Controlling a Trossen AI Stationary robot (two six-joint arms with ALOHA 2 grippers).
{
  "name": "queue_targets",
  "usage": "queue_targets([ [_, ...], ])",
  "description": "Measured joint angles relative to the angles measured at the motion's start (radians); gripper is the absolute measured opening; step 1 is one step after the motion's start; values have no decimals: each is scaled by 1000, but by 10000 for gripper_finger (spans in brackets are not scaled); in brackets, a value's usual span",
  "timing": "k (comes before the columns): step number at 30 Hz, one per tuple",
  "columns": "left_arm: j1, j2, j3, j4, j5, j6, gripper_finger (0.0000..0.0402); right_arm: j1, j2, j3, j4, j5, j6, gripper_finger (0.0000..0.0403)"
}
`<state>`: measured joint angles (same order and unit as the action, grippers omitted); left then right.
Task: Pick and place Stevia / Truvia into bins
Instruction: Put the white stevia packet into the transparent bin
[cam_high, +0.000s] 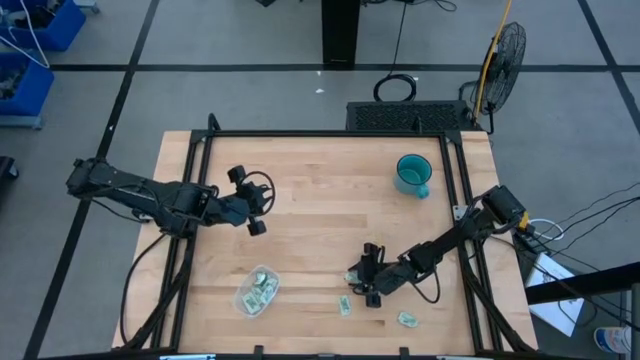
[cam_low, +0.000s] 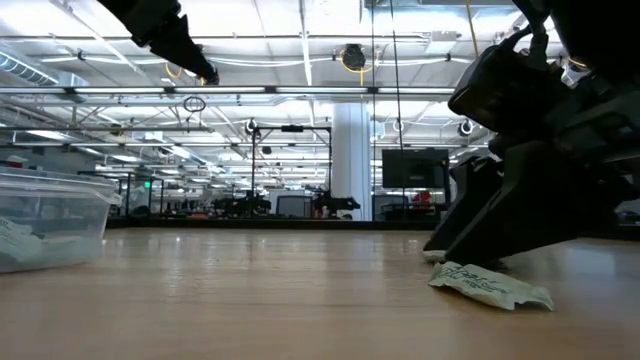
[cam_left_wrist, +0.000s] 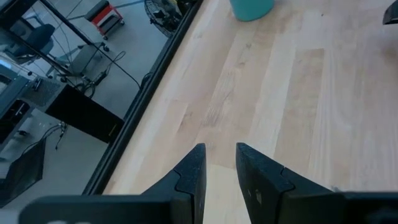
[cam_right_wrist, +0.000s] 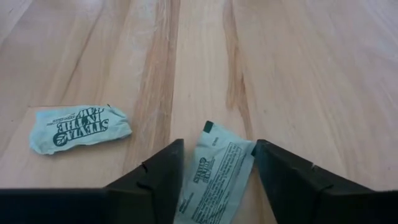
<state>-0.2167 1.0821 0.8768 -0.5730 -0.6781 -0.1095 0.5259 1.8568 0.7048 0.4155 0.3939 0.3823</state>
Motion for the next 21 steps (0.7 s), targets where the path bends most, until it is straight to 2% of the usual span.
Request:
queue_targets([
  [6,18,0,0,0,0,1,95,-2,4,-3,92,-3,-23,138],
  [13,29,0,0,0,-2,3,95,-6,6,-3,112,19,-37,86],
  [21,29,0,0,1,-12,31,95,-72,6,35,300,21,-170,64],
])
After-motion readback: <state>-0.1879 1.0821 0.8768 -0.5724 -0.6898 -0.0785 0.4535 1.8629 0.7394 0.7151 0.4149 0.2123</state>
